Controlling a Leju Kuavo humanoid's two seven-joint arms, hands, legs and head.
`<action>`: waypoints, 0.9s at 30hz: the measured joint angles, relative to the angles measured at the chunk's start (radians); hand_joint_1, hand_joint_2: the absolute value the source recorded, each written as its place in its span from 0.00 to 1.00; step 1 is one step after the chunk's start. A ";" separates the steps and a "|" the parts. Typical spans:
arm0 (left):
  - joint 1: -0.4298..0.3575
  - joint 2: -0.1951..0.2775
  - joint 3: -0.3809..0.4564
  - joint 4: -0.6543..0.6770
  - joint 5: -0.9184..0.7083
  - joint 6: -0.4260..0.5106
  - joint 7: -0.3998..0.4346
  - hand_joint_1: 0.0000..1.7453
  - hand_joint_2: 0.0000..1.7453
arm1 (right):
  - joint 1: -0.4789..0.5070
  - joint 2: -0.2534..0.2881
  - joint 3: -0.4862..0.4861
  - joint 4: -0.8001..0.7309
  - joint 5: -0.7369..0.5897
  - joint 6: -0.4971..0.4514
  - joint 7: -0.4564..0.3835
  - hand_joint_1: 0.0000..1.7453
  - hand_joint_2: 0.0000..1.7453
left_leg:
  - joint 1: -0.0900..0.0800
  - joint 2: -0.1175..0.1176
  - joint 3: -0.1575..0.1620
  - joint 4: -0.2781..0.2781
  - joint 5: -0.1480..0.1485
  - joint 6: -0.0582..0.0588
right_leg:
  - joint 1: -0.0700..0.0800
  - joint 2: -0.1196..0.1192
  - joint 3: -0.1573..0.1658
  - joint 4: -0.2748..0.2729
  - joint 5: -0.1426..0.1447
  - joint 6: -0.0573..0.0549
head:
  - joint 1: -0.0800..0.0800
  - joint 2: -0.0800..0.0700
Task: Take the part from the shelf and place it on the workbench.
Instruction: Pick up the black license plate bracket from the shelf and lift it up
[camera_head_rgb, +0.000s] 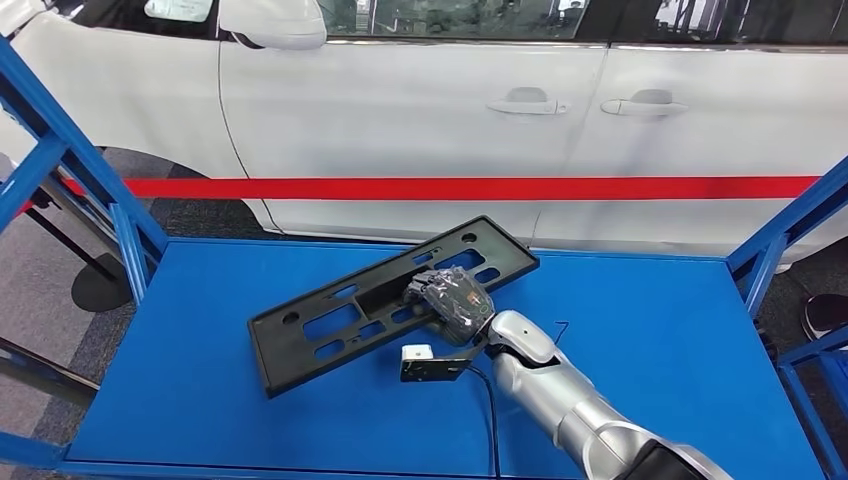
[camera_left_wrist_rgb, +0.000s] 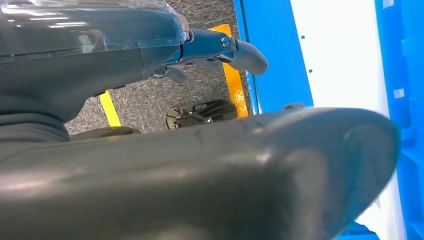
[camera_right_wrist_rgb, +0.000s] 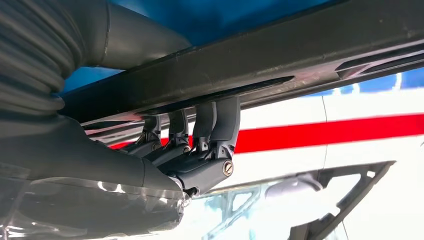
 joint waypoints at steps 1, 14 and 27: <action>0.000 0.000 0.000 0.000 0.000 0.000 0.000 0.00 0.00 | -0.001 0.000 -0.005 -0.001 -0.007 -0.013 0.000 1.00 1.00 | 0.000 0.000 0.000 0.000 0.000 0.000 | 0.000 0.000 0.000 0.000 0.000 0.000 | 0.000 0.000; 0.012 0.005 0.000 0.000 -0.008 0.004 -0.020 0.00 0.00 | -0.130 -0.053 -0.122 -0.179 -0.080 -0.047 0.093 1.00 1.00 | -0.002 -0.001 -0.011 0.001 0.002 0.003 | -0.002 -0.001 -0.010 0.002 0.003 0.004 | 0.000 0.000; 0.013 0.009 0.000 0.000 -0.015 0.043 -0.040 0.00 0.00 | -0.365 -0.041 -0.202 -0.223 -0.251 0.056 0.092 1.00 1.00 | -0.002 -0.002 -0.014 0.001 0.002 0.003 | -0.001 -0.001 -0.013 0.003 0.002 0.004 | 0.000 0.000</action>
